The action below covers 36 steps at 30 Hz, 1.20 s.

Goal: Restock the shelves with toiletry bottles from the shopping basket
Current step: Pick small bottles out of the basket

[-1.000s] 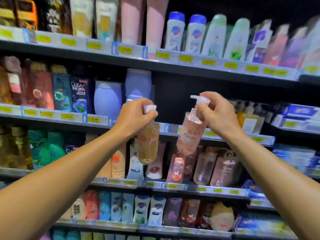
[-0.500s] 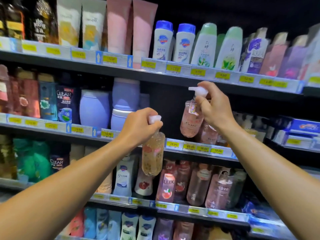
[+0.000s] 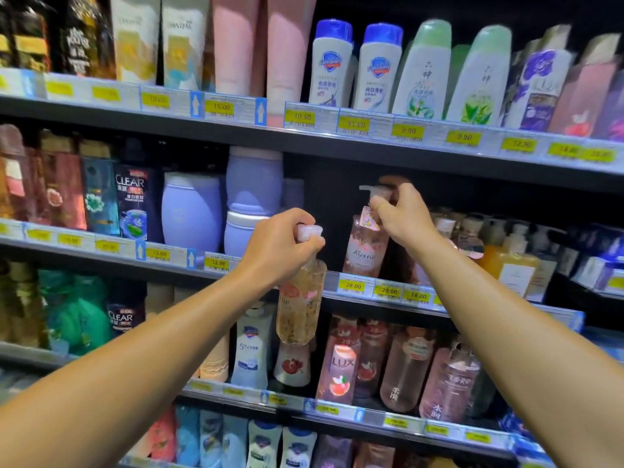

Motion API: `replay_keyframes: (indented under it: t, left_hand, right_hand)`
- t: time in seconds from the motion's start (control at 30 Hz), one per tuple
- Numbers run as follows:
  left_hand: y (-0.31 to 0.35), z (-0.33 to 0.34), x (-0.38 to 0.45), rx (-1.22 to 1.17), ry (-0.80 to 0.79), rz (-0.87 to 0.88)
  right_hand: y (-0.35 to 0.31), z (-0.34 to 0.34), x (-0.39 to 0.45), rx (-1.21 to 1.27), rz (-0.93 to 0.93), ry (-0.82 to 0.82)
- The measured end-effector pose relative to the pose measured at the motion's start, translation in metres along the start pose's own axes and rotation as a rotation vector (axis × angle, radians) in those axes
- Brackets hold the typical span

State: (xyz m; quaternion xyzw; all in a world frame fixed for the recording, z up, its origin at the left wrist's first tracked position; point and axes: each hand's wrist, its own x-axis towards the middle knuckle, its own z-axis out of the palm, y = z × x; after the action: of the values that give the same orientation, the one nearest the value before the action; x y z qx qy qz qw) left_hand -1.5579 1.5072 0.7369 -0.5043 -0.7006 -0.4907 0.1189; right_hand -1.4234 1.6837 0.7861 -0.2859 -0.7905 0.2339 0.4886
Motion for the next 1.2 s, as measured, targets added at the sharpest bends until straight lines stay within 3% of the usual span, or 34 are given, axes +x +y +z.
replay_keyframes:
  t: [0.33,0.5,0.57,0.67,0.77,1.0,1.2]
  left_hand:
    - [-0.003,-0.001,0.000,-0.036,-0.022,0.021]
    - [0.002,-0.003,0.002,-0.058,-0.002,0.059]
    - [0.007,-0.003,0.004,-0.094,-0.003,0.069]
    - [0.017,-0.002,0.007,-0.121,0.007,0.071]
    - [0.029,0.003,0.007,-0.118,0.011,0.073]
    - [0.055,0.015,0.007,0.071,0.008,0.096]
    - [0.058,0.018,0.009,0.113,0.023,0.095]
  right_hand:
    - [-0.005,0.002,-0.005,-0.103,0.079,-0.091]
    - [-0.009,-0.003,-0.065,-0.140,-0.086,0.183]
    - [-0.012,0.004,-0.096,-0.052,-0.112,0.100]
    - [-0.015,0.015,-0.135,0.083,-0.005,-0.175]
    - [-0.014,0.026,-0.159,0.116,0.081,-0.255]
    - [-0.011,0.041,-0.178,0.078,0.178,-0.039]
    - [0.000,0.025,-0.178,-0.046,0.094,0.071]
